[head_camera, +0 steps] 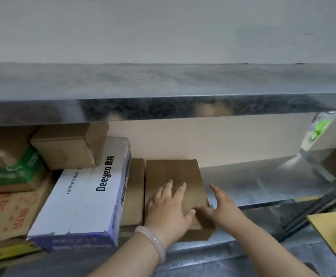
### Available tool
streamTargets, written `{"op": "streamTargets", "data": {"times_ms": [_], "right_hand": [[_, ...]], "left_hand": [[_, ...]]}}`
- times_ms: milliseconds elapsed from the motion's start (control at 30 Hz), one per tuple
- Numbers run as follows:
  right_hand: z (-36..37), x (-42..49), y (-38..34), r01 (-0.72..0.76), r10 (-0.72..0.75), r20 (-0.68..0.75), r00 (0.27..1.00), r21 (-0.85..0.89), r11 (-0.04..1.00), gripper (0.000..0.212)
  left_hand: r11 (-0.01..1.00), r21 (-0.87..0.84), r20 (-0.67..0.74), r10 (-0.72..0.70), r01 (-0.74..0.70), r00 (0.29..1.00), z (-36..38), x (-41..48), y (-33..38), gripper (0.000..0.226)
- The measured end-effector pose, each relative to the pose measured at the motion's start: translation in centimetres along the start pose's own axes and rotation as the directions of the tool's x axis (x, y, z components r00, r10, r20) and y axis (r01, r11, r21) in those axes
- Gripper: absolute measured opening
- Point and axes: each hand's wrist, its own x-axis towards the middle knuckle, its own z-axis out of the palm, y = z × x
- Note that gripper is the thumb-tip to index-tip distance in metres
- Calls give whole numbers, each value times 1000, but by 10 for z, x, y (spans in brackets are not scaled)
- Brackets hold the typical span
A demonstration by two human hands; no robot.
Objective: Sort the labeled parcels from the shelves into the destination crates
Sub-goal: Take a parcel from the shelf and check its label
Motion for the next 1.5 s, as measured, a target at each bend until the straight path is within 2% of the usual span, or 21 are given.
{"op": "streamTargets", "data": {"times_ms": [100,200,400,567,733,800,867,933,1067,1167,1267,1433,1500], "right_hand": [[7,16,13,-106,84,107,991,226,968,102],[10,26,21,-181,104,222,970,364,914,100],[18,26,22,-302,79,373,925,591,748,68],[14,4,31,-213,47,259,965,663,717,68],[-19,-43,44,-71,29,73,997,683,727,72],[-33,-69,42,-13,19,-2,1000,695,718,67],[-43,-98,35,49,9,-79,997,699,714,58],[-47,-128,24,129,-24,-164,986,671,731,60],[-44,-189,-7,261,-110,-262,959,658,706,74],[-35,-236,-36,342,-179,-299,937,687,642,70],[-16,-277,-71,439,-267,-351,897,647,624,64],[39,-322,-139,605,-432,-448,783,389,694,77],[68,-339,-169,693,-556,-438,707,271,668,84]], "left_hand": [[993,-29,-10,-111,110,994,10,1,-3,73],[984,-35,-27,-178,177,984,15,2,-5,73],[979,10,-16,-204,204,979,22,5,-6,70],[990,0,13,-143,143,990,27,-1,-2,68],[992,-87,-139,-104,93,985,23,-23,7,72],[992,-109,-198,-81,60,977,18,-36,14,78],[987,-159,-228,-51,14,972,10,-52,21,81],[970,-239,-232,-3,-53,973,-1,-75,25,83],[932,-313,-317,78,-181,945,-30,-138,20,82],[915,-335,-399,79,-225,914,-52,-191,5,79],[911,-334,-487,52,-241,872,-72,-242,-17,74],[933,-333,-596,-97,-136,797,-93,-320,-60,80],[934,-353,-605,-179,-60,776,-103,-351,-88,97]]}}
